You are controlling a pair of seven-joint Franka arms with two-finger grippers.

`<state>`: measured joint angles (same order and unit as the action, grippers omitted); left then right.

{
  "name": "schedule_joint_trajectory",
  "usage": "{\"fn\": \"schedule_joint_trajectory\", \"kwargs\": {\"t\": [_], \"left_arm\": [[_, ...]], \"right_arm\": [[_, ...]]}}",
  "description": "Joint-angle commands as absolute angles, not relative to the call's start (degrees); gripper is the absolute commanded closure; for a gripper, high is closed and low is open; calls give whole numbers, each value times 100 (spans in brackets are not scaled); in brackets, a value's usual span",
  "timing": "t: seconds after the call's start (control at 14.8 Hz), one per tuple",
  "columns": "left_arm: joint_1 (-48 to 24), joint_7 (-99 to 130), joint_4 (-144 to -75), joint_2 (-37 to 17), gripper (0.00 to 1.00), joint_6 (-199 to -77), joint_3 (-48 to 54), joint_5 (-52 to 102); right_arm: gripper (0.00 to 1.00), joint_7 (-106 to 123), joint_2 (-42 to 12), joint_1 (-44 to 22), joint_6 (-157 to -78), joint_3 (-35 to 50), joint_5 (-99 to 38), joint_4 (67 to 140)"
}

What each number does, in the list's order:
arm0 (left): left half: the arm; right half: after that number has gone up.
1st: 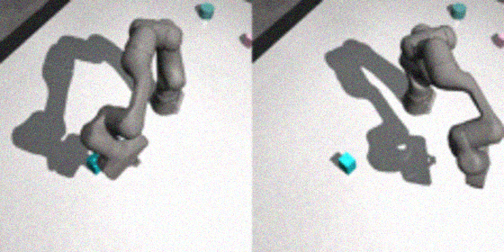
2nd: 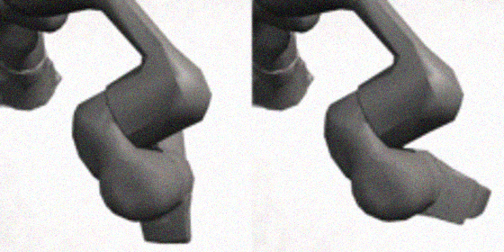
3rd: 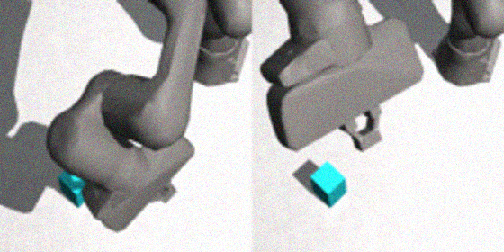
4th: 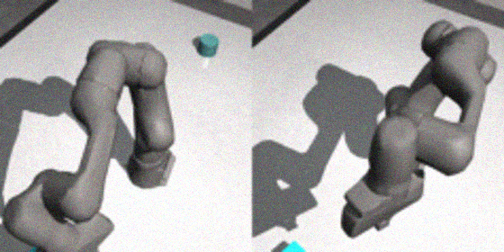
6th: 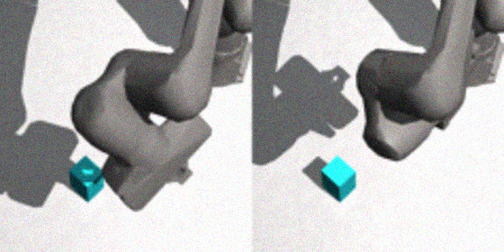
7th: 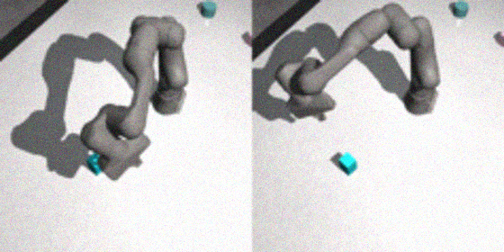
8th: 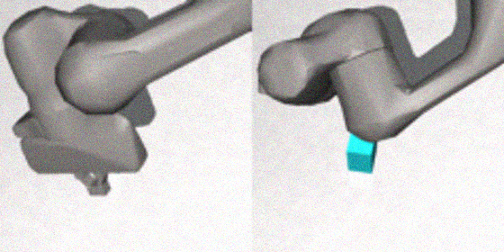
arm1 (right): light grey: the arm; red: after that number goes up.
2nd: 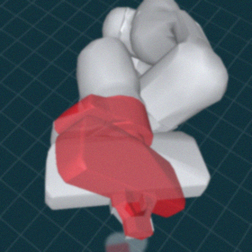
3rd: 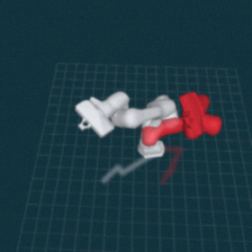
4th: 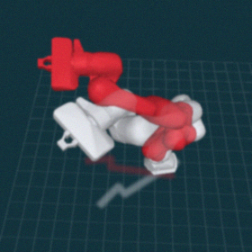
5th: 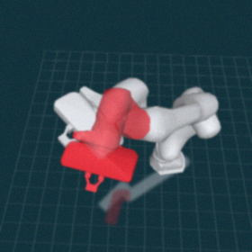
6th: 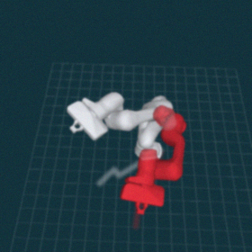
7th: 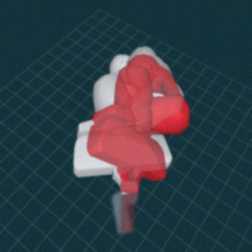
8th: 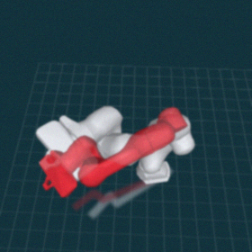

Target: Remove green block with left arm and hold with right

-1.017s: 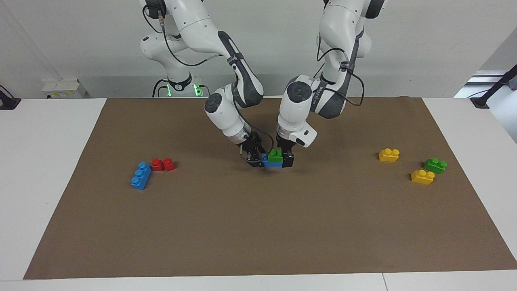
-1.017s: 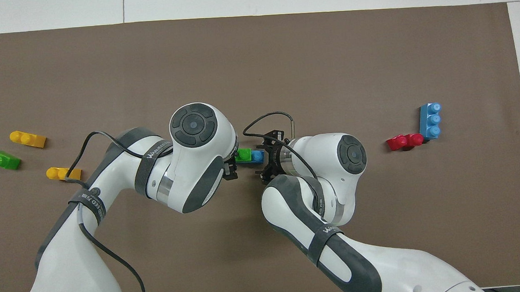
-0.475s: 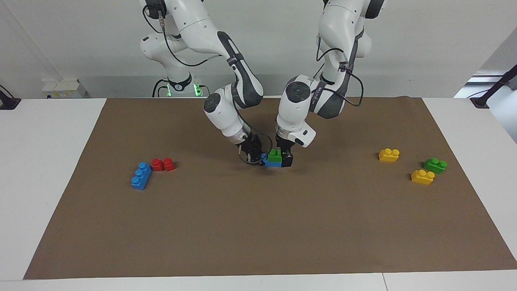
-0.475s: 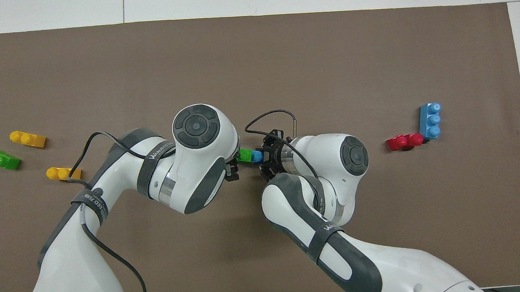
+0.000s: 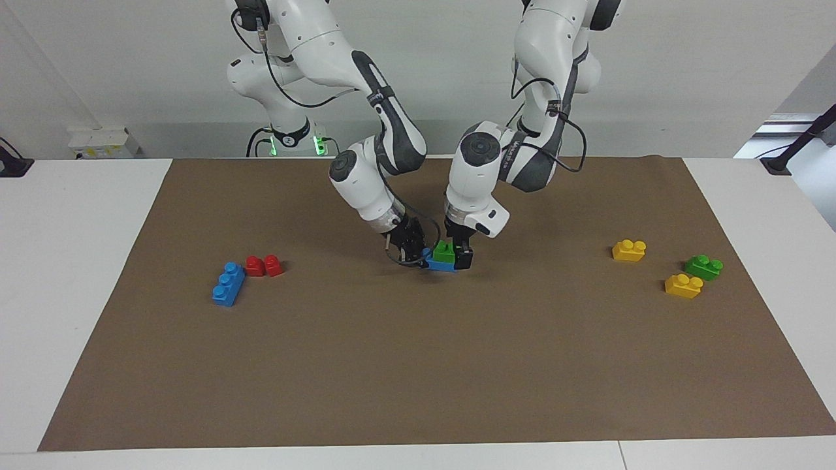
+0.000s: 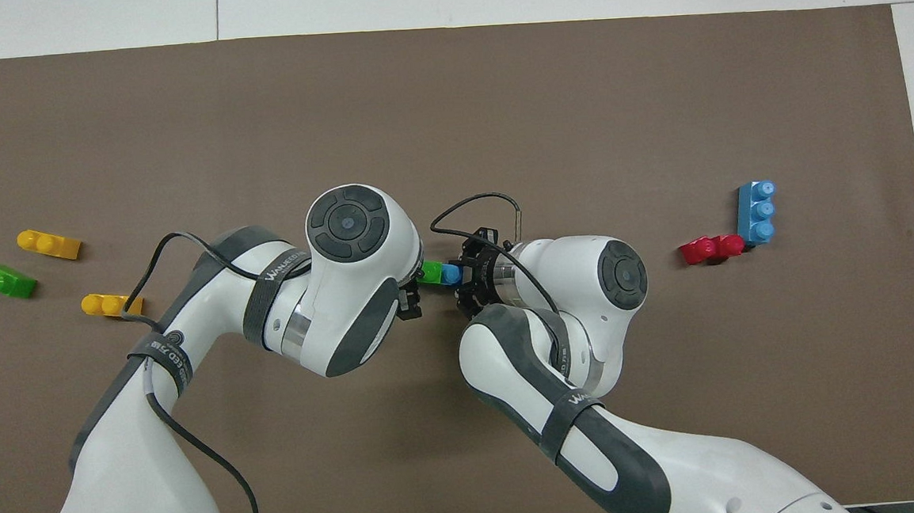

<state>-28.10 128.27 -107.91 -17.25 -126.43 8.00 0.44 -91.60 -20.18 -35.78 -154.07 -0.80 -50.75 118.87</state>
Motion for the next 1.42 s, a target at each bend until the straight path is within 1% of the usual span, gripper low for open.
{"fn": "schedule_joint_trajectory", "kwargs": {"t": [0.0, 0.14, 0.2, 0.27, 0.34, 0.68, 0.95, 1.22, 1.36], "left_arm": [[-3005, 13017, -10960, -1679, 17, -12841, 730, -70], [-3006, 13008, -10960, -1679, 41, -12841, 729, -70], [-3006, 12990, -10960, -1679, 63, -12841, 738, -70], [-3006, 12947, -10960, -1679, 87, -12841, 730, -70], [-2997, 12920, -10960, -1670, 100, -12832, 729, -70], [-2927, 12815, -10951, -1547, 100, -12762, 738, -70], [-2743, 12604, -10951, -1188, 100, -12367, 738, -62], [-2629, 12385, -10951, -959, 100, -12103, 738, -62], [-2558, 12008, -10942, -853, 100, -11945, 730, -62]], "right_arm": [[100, -8930, -2118, -3647, -15661, -79, -5353, 11856], [100, -8930, -2136, -3700, -15688, -79, -5361, 11848], [100, -8930, -2136, -3700, -15680, -79, -5361, 11848], [100, -8930, -2136, -3700, -15688, -79, -5361, 11848], [100, -8930, -2127, -3691, -15680, -79, -5361, 11856], [100, -8921, -2136, -3691, -15688, -79, -5361, 11856], [100, -8921, -2136, -3691, -15688, -79, -5361, 11856], [100, -8851, -2118, -3691, -15654, -88, -5353, 11830], [100, -8641, -1996, -3648, -15601, -88, -5353, 11821]]}}
